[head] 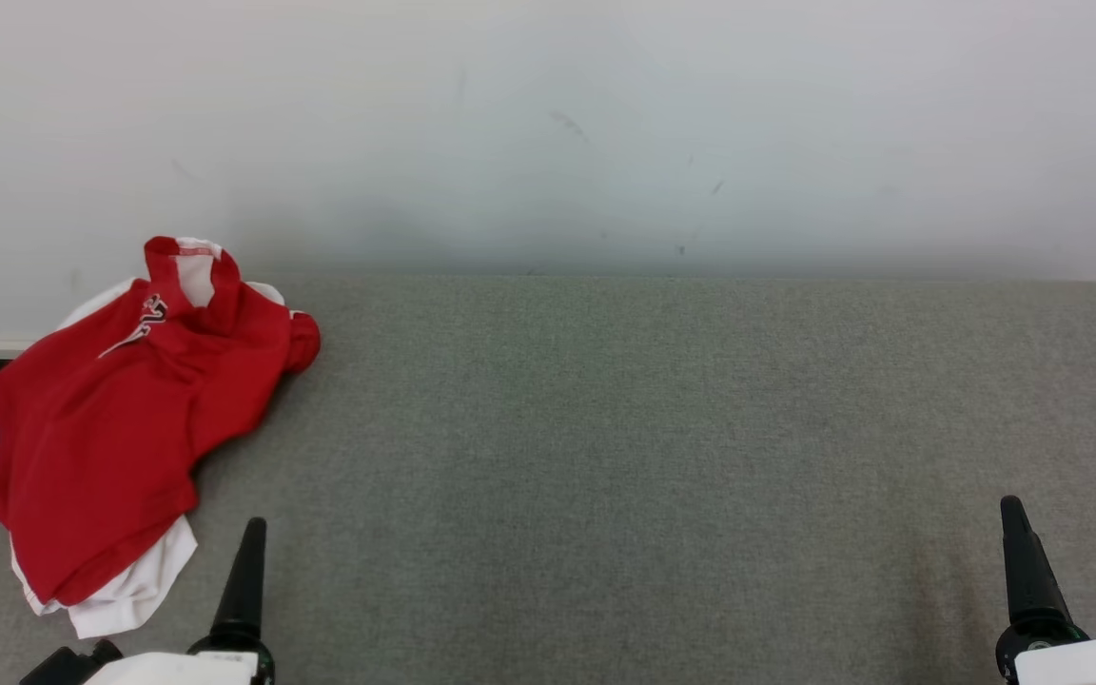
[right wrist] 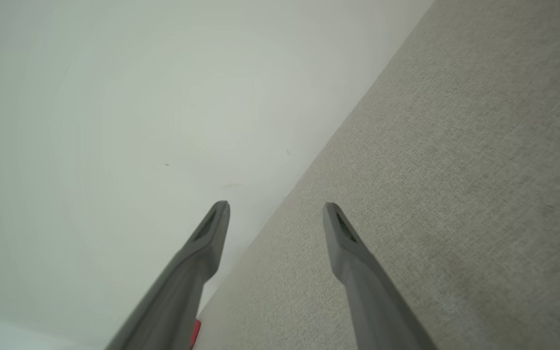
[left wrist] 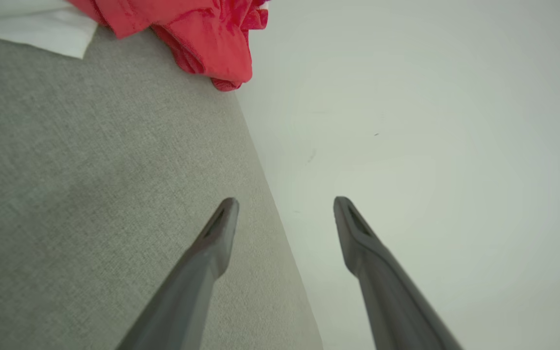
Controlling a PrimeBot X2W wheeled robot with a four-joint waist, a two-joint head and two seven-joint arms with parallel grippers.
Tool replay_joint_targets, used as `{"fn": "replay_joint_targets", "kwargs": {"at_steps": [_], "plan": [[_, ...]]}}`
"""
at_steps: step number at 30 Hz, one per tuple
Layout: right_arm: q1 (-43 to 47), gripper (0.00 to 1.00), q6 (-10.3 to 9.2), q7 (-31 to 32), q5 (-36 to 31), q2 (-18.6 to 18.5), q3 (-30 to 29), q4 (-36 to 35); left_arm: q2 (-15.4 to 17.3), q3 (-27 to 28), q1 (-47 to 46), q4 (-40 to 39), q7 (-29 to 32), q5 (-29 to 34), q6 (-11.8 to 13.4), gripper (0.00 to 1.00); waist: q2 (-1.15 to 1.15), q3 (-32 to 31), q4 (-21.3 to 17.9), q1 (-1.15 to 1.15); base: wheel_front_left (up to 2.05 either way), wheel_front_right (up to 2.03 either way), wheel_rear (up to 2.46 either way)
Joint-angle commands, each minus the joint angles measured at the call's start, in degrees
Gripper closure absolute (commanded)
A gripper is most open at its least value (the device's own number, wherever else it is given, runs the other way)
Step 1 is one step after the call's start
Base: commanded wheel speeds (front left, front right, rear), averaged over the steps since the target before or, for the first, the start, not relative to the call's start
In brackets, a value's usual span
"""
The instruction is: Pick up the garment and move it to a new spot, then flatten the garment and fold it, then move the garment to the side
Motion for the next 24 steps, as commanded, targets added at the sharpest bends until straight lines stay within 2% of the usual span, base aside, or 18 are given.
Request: {"fn": "replay_joint_targets", "kwargs": {"at_steps": [1,14,24], "plan": [[-0.5,0.0,0.02,-0.7,-3.4,-1.1,0.3,-1.3,0.5,0.1,-1.1,-1.1,-0.6,3.2,-0.1,0.0,0.0,0.0,0.0,0.0,0.0,0.0,0.0],[0.1,0.0,0.03,-3.3,-17.8,-1.9,1.2,-1.1,0.5,-0.4,0.0,-1.2,-3.2,18.7,0.8,0.0,0.0,0.1,0.1,0.0,0.0,0.0,0.0],[0.8,0.0,0.03,-5.2,-26.4,-1.8,2.2,0.5,0.5,-0.5,0.9,-0.5,-5.1,28.7,0.9,0.0,0.0,-0.1,0.4,0.0,0.0,0.0,0.0]]}}
